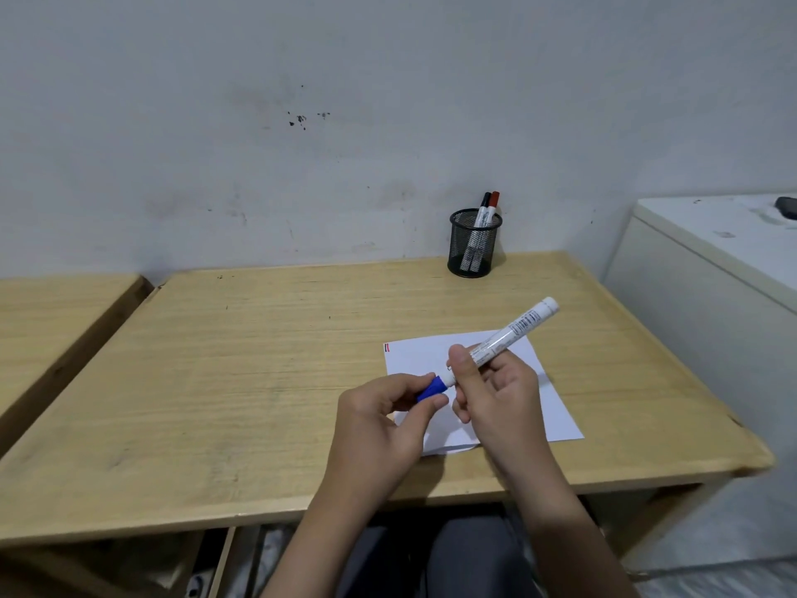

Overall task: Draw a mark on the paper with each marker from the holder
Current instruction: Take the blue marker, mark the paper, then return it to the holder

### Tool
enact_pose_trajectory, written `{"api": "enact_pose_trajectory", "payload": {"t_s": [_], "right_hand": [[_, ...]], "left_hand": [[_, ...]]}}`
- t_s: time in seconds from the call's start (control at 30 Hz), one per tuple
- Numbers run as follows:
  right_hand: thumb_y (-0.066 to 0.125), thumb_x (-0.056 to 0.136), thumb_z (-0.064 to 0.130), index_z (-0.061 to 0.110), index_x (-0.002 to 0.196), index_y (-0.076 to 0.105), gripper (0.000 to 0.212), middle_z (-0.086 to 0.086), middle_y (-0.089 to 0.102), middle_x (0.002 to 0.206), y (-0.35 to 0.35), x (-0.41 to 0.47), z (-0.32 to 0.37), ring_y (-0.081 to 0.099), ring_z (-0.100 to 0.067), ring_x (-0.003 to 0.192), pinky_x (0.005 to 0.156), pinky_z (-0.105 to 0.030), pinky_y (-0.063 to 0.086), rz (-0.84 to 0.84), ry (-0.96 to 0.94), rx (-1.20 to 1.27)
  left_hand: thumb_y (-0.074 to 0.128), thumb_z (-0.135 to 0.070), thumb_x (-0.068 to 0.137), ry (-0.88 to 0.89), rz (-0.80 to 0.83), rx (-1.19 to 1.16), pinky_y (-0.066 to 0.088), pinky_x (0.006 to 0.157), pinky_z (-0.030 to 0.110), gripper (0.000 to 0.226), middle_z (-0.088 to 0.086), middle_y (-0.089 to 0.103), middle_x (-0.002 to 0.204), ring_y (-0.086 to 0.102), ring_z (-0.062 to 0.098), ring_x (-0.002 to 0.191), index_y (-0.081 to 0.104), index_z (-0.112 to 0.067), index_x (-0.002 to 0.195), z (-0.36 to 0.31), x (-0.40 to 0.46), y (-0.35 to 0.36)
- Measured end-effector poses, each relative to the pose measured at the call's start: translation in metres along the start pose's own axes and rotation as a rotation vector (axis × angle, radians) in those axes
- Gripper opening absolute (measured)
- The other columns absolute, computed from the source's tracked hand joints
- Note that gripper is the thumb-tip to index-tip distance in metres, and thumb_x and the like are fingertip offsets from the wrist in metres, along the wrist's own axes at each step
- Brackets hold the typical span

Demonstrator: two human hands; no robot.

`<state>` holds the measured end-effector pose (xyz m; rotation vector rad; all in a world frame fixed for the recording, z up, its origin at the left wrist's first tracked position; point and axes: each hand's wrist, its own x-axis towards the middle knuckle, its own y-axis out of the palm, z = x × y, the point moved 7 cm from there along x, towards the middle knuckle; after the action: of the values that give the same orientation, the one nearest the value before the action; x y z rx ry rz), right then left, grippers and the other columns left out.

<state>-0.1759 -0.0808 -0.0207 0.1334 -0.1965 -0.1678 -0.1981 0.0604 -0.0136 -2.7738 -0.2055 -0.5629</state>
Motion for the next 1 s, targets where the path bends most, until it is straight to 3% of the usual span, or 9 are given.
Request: {"api": "enact_pose_trajectory", "payload": {"t_s": [0.13,0.27,0.4,0.53,0.7,0.87,1.0], "right_hand": [[0.061,0.081,0.030,0.008,0.074,0.056,0.024,0.007,0.048,0.046,-0.018,0.011,0.013,0.038,-0.008,0.039,0.041,-0.021,0.034,-0.134,-0.056,0.135],[0.060,0.089,0.020,0.005,0.072,0.057,0.023,0.007,0.048,0.040,-0.039,0.030,0.022,0.037,-0.006,0.037,0.041,-0.021,0.036,-0.221,-0.058,0.178],[0.061,0.088,0.020,0.006,0.071,0.057,0.022,0.005,0.047,0.041,-0.032,0.033,0.010,0.039,-0.006,0.036,0.039,-0.021,0.036,-0.182,-0.032,0.123],[0.063,0.087,0.017,0.008,0.071,0.060,0.019,0.003,0.049,0.045,-0.028,0.033,-0.002,0.042,-0.006,0.038,0.039,-0.018,0.040,-0.145,-0.012,0.042],[0.063,0.087,0.020,0.004,0.076,0.061,0.019,0.007,0.054,0.041,-0.030,0.040,-0.011,0.044,-0.005,0.039,0.041,-0.017,0.041,-0.112,0.006,-0.011],[0.067,0.083,0.024,0.008,0.074,0.061,0.019,0.008,0.056,0.043,-0.030,0.049,-0.013,0.046,-0.005,0.042,0.046,-0.019,0.042,-0.089,0.001,-0.059],[0.073,0.079,0.018,0.008,0.062,0.057,0.025,0.007,0.051,0.043,-0.023,0.058,-0.005,0.044,-0.012,0.042,0.045,-0.021,0.042,-0.060,-0.048,-0.043]], "left_hand": [[0.070,-0.006,0.078,-0.113,0.008,-0.068,0.048,0.061,0.011,0.014,-0.006,0.074,0.066,0.067,0.004,0.060,0.074,-0.019,0.074,0.016,0.001,-0.008],[0.070,-0.004,0.076,-0.160,-0.073,-0.046,0.046,0.064,0.007,0.023,-0.008,0.075,0.072,0.064,-0.005,0.067,0.072,-0.027,0.077,0.036,0.024,-0.033],[0.067,-0.005,0.079,-0.145,-0.034,0.144,0.044,0.063,0.003,0.021,-0.005,0.066,0.088,0.060,-0.009,0.071,0.071,-0.024,0.089,0.050,0.076,-0.041],[0.061,-0.001,0.077,-0.168,0.121,0.388,0.042,0.061,0.010,0.020,-0.009,0.060,0.083,0.059,0.001,0.073,0.071,-0.015,0.087,0.065,0.123,-0.025],[0.059,0.002,0.065,-0.221,0.350,0.533,0.049,0.064,0.025,0.020,0.003,0.065,0.080,0.061,0.021,0.075,0.063,-0.012,0.080,0.091,0.153,0.004],[0.062,0.000,0.066,-0.257,0.418,0.507,0.046,0.064,0.022,0.028,-0.002,0.063,0.079,0.060,0.018,0.075,0.059,-0.014,0.090,0.104,0.162,0.012],[0.070,-0.009,0.070,-0.338,0.368,0.375,0.049,0.069,0.024,0.044,0.003,0.063,0.095,0.064,0.018,0.085,0.052,-0.017,0.109,0.115,0.152,0.002]]}}
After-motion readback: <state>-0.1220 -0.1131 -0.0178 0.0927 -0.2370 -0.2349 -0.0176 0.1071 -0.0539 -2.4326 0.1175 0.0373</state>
